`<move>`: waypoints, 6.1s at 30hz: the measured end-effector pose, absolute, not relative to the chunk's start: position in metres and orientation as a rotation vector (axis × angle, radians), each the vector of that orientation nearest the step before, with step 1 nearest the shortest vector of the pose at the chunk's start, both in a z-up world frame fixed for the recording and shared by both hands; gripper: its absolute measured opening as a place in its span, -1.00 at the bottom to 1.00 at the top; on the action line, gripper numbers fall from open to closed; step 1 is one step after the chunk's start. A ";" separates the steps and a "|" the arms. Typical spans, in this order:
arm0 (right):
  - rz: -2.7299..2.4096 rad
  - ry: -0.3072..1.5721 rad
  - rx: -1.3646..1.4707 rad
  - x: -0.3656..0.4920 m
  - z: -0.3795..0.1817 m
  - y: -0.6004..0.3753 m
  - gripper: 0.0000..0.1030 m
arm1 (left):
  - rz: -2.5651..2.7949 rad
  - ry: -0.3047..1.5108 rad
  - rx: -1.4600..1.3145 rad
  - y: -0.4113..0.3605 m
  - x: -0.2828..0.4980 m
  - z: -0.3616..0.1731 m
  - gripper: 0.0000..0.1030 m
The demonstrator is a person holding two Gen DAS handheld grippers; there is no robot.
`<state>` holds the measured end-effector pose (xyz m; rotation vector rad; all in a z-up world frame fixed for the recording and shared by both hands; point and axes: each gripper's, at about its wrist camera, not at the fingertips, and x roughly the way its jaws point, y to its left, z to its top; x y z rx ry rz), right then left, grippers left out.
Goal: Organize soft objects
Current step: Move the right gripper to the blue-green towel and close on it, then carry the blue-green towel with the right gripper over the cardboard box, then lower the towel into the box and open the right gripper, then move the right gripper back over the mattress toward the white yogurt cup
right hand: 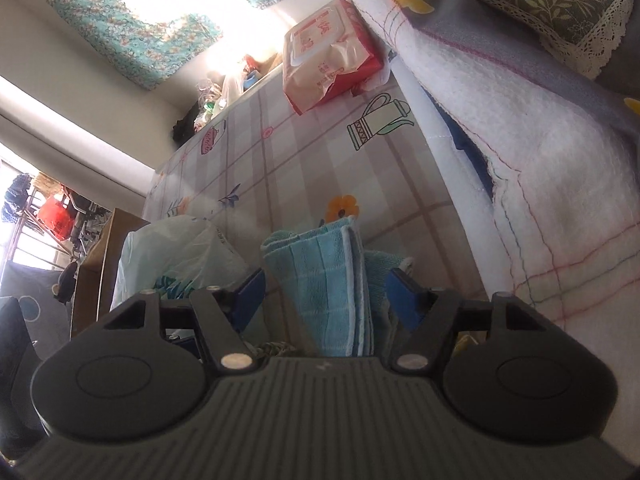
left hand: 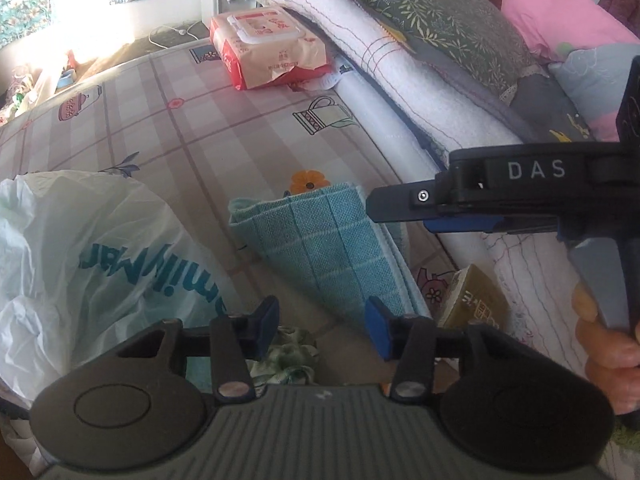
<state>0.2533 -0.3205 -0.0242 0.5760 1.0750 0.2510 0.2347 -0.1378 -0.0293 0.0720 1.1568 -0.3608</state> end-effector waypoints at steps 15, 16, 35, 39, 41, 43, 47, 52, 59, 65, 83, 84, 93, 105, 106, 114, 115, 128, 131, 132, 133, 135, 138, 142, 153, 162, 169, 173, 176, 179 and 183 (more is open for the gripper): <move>0.227 1.182 0.555 0.300 -0.067 -0.311 0.26 | -0.298 1.298 0.061 -0.152 0.268 -0.064 0.27; 0.244 1.198 0.594 0.298 -0.069 -0.313 0.24 | -0.295 1.299 0.057 -0.154 0.268 -0.065 0.27; 0.336 1.177 0.865 0.262 -0.062 -0.324 -0.52 | -0.359 1.189 0.009 -0.154 0.238 -0.026 -0.35; 0.367 1.115 0.857 0.248 -0.029 -0.319 -0.52 | -0.382 1.114 -0.020 -0.142 0.220 0.005 -0.36; 0.394 1.078 0.845 0.241 -0.008 -0.313 -0.52 | -0.389 1.078 -0.042 -0.134 0.210 0.021 -0.36; 0.423 1.046 0.827 0.235 0.012 -0.305 -0.52 | -0.388 1.027 -0.048 -0.124 0.197 0.040 -0.36; 0.504 0.990 0.790 0.225 0.053 -0.280 -0.56 | -0.381 0.955 -0.077 -0.095 0.173 0.070 -0.35; 0.612 0.965 0.723 0.215 0.090 -0.223 -0.61 | -0.319 0.902 -0.140 -0.036 0.147 0.092 -0.35; 0.785 1.007 0.664 0.213 0.116 -0.110 -0.61 | -0.174 0.848 -0.190 0.060 0.111 0.108 -0.35; 0.919 1.083 0.629 0.218 0.119 0.006 -0.61 | 0.003 0.849 -0.249 0.151 0.092 0.107 -0.35; 0.879 1.349 0.688 0.234 0.025 0.157 -0.58 | 0.297 0.976 -0.268 0.275 0.096 0.048 -0.06; 0.872 1.361 0.683 0.232 0.021 0.156 -0.57 | 0.296 0.966 -0.267 0.276 0.095 0.049 0.00; 0.863 1.312 0.712 0.232 0.034 0.140 -0.54 | 0.277 0.918 -0.256 0.274 0.089 0.059 0.07; 0.896 1.240 0.439 0.216 0.057 0.123 -0.20 | 0.318 0.816 -0.295 0.282 0.065 0.078 0.15; 0.905 1.218 0.397 0.215 0.060 0.124 -0.16 | 0.326 0.807 -0.296 0.284 0.062 0.080 0.16; 0.873 1.037 0.196 0.227 0.072 0.153 -0.22 | 0.402 0.751 -0.306 0.302 0.050 0.092 0.20; 0.885 1.047 0.176 0.230 0.068 0.160 -0.22 | 0.407 0.751 -0.307 0.304 0.049 0.093 0.20; 1.179 1.035 -0.578 0.167 0.038 0.259 0.06 | 0.424 0.752 -0.326 0.316 0.044 0.088 0.20; 1.227 1.048 -0.673 0.154 0.032 0.274 0.27 | 0.455 0.764 -0.317 0.316 0.045 0.087 0.14; 1.242 1.068 -0.676 0.154 0.030 0.277 0.35 | 0.466 0.765 -0.319 0.318 0.045 0.086 0.14; 1.247 1.092 -0.672 0.155 0.028 0.280 0.35 | 0.467 0.764 -0.333 0.322 0.044 0.085 0.15; 1.233 1.106 -0.679 0.156 0.022 0.285 0.37 | 0.456 0.764 -0.371 0.328 0.042 0.084 0.21; 1.239 1.111 -0.656 0.157 0.025 0.287 0.12 | 0.473 0.758 -0.362 0.330 0.038 0.085 0.22; 1.256 1.153 -0.569 0.162 0.031 0.280 -0.57 | 0.481 0.749 -0.380 0.335 0.035 0.086 0.24; 1.044 1.094 -0.176 0.188 0.047 0.238 -0.79 | 0.483 0.706 -0.409 0.333 0.022 0.091 0.25; 0.840 1.188 0.266 0.227 0.040 0.191 -0.36 | 0.464 0.702 -0.384 0.320 0.019 0.095 0.35; 0.865 1.055 0.394 0.219 0.079 0.142 0.05 | 0.428 0.675 -0.367 0.292 0.011 0.106 0.38; 0.883 0.961 0.446 0.203 0.109 0.086 0.05 | 0.358 0.651 -0.321 0.258 0.008 0.115 0.43; 0.851 0.875 0.451 0.180 0.126 0.027 0.22 | 0.279 0.629 -0.269 0.224 0.008 0.119 0.50; 0.734 0.763 0.445 0.147 0.134 -0.047 0.55 | 0.165 0.612 -0.207 0.178 0.011 0.119 0.58; 0.524 0.672 0.429 0.105 0.128 -0.140 0.59 | 0.012 0.625 -0.141 0.117 0.018 0.114 0.60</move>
